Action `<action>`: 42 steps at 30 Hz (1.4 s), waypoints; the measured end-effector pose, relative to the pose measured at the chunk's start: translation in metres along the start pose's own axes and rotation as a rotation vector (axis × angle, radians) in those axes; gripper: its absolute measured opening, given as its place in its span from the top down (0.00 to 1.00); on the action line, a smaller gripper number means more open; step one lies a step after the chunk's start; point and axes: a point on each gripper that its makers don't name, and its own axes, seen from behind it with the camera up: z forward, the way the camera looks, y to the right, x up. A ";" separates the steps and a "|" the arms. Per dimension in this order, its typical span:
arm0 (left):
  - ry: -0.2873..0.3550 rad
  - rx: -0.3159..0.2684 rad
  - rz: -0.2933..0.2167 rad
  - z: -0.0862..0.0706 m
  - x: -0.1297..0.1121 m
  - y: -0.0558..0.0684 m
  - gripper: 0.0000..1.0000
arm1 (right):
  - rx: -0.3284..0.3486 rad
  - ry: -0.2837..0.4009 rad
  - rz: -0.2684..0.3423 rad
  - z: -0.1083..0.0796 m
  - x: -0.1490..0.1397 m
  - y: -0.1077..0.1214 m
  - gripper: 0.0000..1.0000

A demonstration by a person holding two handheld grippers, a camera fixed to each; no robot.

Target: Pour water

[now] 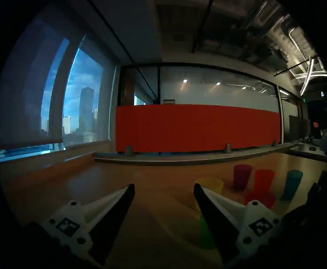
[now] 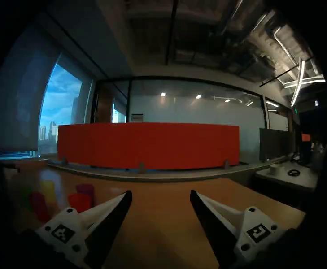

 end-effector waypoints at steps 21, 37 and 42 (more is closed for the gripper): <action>0.000 0.000 0.001 0.000 0.000 0.000 0.02 | 0.020 -0.025 0.009 0.015 -0.023 -0.013 0.00; 0.000 0.000 0.001 0.000 0.000 0.000 0.02 | -0.004 -0.057 0.014 0.019 -0.040 -0.009 0.00; 0.000 0.000 0.000 0.000 0.000 0.000 0.02 | -0.006 -0.060 0.006 0.019 -0.045 -0.009 0.00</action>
